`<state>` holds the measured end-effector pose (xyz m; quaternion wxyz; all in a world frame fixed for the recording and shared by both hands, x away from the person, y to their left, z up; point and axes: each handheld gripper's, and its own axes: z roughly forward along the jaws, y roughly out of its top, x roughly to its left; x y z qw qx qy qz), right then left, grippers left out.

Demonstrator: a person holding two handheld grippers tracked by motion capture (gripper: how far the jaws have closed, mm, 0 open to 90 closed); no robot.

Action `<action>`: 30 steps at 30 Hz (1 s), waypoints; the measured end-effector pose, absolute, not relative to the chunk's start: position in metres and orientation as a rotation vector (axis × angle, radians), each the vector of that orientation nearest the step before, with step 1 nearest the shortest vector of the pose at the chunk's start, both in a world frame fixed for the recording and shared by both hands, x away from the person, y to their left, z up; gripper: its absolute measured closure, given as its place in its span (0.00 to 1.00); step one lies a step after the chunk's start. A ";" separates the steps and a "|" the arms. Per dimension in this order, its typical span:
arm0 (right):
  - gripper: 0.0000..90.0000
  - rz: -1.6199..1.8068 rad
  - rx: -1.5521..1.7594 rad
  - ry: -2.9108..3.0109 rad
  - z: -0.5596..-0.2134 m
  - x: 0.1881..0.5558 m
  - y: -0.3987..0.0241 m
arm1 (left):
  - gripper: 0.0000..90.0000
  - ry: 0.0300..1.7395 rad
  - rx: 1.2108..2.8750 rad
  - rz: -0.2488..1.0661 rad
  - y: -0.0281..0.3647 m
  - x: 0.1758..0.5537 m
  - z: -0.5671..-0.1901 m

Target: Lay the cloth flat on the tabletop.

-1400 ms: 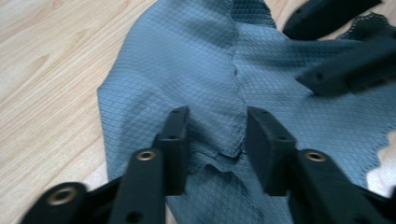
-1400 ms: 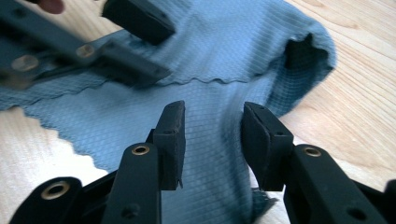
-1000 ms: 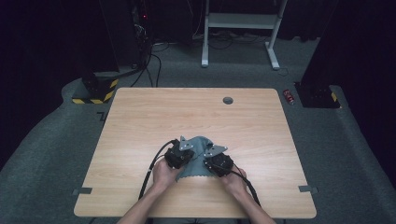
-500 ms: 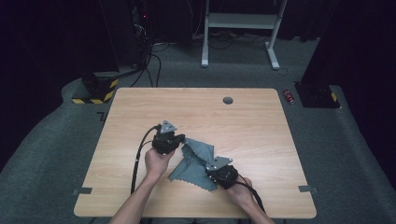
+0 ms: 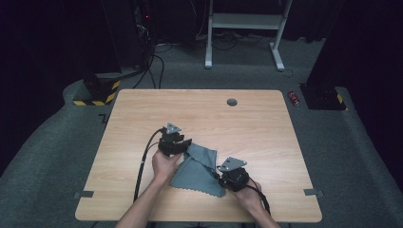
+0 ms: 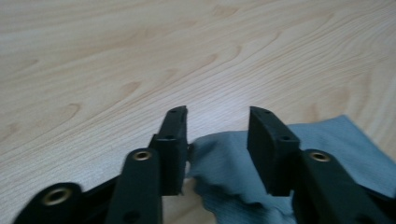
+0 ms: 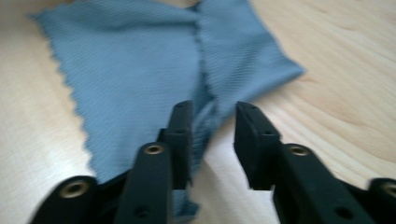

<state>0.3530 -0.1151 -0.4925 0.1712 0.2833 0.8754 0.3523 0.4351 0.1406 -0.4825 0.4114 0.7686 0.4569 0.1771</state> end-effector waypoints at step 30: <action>0.99 0.991 0.872 2.468 -0.478 0.390 -0.108 | 0.44 1.178 2.022 0.543 0.167 0.360 -0.527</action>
